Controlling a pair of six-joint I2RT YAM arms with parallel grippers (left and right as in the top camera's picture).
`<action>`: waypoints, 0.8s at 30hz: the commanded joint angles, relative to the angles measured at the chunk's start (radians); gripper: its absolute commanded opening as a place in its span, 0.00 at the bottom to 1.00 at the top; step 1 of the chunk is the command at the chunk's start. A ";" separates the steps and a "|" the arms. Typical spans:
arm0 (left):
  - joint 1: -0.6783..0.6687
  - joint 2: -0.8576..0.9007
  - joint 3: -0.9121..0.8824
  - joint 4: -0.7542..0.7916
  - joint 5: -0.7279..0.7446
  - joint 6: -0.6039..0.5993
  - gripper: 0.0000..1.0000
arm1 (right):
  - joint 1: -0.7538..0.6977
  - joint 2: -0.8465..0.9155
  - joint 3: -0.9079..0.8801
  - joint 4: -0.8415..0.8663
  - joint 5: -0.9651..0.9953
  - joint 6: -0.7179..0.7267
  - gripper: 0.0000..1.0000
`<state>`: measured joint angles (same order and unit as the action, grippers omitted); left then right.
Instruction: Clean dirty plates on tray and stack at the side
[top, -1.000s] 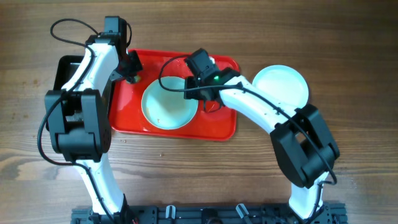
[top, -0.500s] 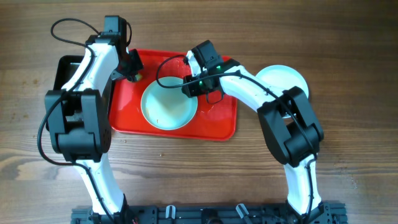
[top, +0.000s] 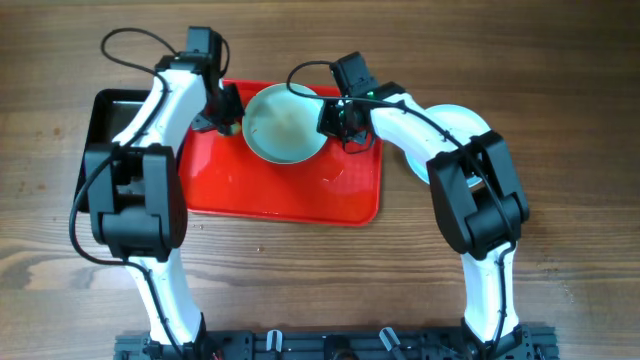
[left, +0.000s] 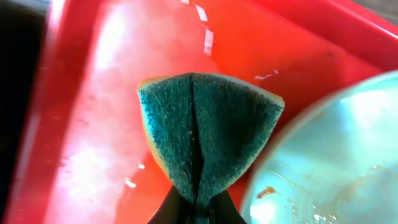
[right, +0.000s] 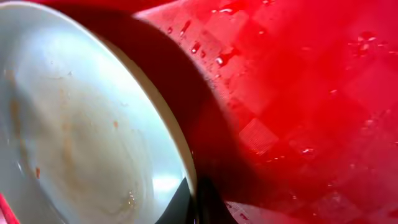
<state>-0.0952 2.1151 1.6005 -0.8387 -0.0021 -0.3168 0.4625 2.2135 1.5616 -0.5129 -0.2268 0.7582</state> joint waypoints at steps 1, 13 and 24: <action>-0.039 -0.034 0.023 0.005 0.012 0.037 0.04 | -0.002 0.040 -0.009 -0.015 0.074 0.027 0.04; -0.139 0.005 0.013 0.099 0.170 0.203 0.04 | -0.002 0.040 -0.009 -0.002 0.069 0.002 0.04; -0.138 0.067 -0.032 0.118 0.072 0.254 0.04 | -0.002 0.040 -0.009 -0.005 0.053 -0.001 0.04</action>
<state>-0.2348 2.1403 1.5753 -0.7307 0.0937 -0.1047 0.4637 2.2135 1.5623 -0.5114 -0.2199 0.7586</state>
